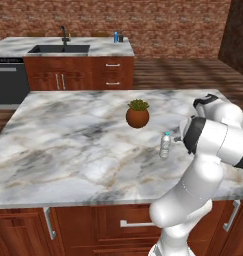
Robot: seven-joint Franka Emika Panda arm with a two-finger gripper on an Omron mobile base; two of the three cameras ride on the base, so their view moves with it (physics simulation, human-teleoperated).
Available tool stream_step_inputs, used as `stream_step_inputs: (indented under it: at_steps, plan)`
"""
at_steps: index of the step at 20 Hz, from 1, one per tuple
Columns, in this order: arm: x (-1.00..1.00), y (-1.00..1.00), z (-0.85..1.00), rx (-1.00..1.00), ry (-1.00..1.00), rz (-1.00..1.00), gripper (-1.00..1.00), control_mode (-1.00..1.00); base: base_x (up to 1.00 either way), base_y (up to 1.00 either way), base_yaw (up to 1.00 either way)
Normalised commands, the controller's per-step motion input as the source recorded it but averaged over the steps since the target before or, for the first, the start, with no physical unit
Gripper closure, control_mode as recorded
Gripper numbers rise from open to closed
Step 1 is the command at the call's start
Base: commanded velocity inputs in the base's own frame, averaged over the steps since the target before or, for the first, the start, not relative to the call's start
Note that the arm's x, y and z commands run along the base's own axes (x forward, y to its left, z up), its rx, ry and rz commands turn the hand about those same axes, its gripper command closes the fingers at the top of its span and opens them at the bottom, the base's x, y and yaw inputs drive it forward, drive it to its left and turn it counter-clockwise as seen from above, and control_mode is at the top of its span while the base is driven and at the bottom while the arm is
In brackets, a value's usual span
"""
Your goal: Move the drinks to the dining counter.
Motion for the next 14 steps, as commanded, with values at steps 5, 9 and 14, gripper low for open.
stream_step_inputs:
  at_steps: [5,9,14]
  plan:
    - [0.19,0.00,-0.08,0.00,0.00,0.00,-1.00,-1.00,0.00,0.00,0.00]
    - [0.15,0.00,-0.06,0.00,0.00,0.00,-1.00,-1.00,0.00,0.00,0.00]
    - [0.03,0.00,-0.01,0.00,0.00,0.00,-1.00,-1.00,0.00,0.00,0.00]
